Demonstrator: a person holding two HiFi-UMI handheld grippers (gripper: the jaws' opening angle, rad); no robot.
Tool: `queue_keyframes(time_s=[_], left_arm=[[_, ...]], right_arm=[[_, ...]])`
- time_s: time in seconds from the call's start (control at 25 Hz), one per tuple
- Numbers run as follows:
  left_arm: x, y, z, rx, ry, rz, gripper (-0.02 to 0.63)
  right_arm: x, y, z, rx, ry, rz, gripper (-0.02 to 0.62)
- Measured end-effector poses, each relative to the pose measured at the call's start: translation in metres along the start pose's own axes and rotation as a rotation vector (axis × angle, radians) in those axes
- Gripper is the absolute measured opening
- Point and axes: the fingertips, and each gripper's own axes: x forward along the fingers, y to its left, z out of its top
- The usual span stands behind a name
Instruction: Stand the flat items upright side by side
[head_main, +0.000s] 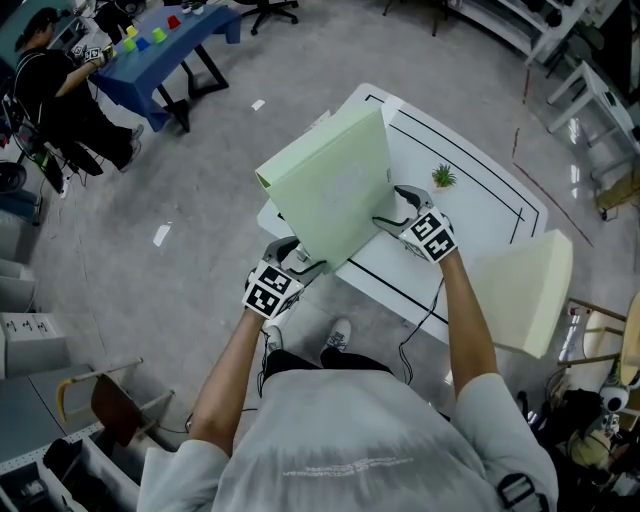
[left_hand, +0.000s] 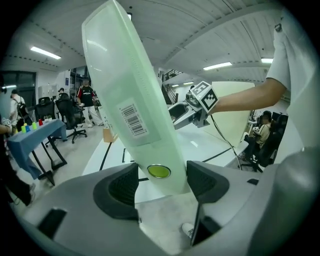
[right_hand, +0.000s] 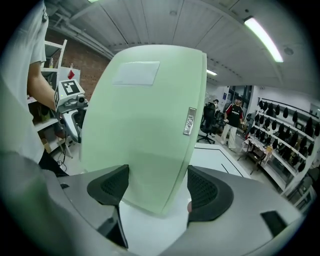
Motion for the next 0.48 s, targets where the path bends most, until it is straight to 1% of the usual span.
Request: queue_keyframes(time_s=[0.08, 0.28, 0.48], left_arm=[[0.001, -0.001, 0.001, 0.020, 0.003, 0.003, 0.307], [0.001, -0.006, 0.010, 0.055, -0.028, -0.008, 0.279], [0.000, -0.012, 0.012, 0.067, -0.032, -0.030, 0.279]], right_arm=[[0.001, -0.003, 0.001, -0.013, 0.014, -0.005, 0.385], [0.008, -0.009, 0.000, -0.039, 0.053, -0.011, 0.385], [0.012, -0.004, -0.007, -0.053, 0.089, -0.016, 0.385]])
